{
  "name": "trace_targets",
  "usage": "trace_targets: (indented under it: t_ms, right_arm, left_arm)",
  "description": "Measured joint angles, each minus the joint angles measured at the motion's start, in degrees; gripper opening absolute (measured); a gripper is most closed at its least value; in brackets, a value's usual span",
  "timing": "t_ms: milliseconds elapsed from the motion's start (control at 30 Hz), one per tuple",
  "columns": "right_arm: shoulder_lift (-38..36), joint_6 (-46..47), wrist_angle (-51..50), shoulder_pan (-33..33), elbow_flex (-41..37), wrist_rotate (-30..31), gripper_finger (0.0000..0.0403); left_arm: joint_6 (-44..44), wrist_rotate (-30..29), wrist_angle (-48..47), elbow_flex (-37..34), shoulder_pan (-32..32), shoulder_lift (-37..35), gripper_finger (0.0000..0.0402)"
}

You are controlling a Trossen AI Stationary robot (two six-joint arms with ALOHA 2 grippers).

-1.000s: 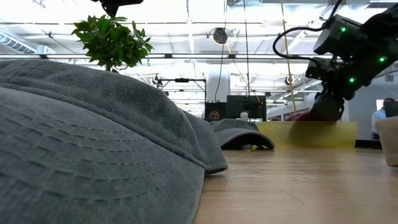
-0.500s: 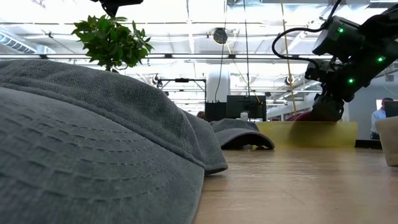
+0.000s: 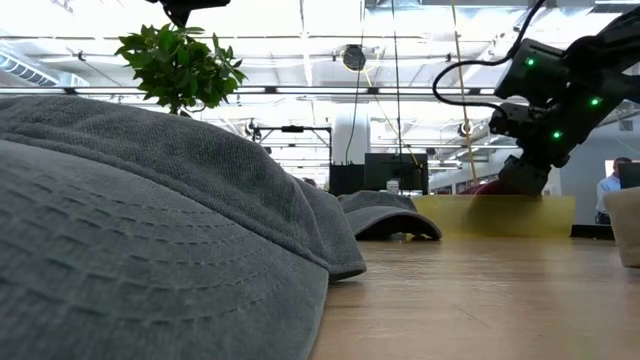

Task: Pick & Place hat
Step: Put the bottom red cap into the yellow bin

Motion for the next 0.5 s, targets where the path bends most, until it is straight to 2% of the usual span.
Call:
trace_targets:
  t_ms: [200, 333, 500]
  right_arm:
    - [0.0, 0.0, 0.2, -1.5, 0.0, 0.2, 0.0112]
    - [0.0, 0.0, 0.7, -1.9, -0.1, 0.1, 0.0075]
    - [0.0, -2.5, 8.3, -1.9, -3.9, 0.5, 0.0026]
  left_arm:
    - [0.1, 0.0, 0.1, 0.0, 0.0, 0.0, 0.0056]
    - [0.1, 0.0, 0.1, 0.0, 0.0, 0.0, 0.0056]
    - [0.1, 0.0, 0.1, 0.0, 0.0, 0.0, 0.0056]
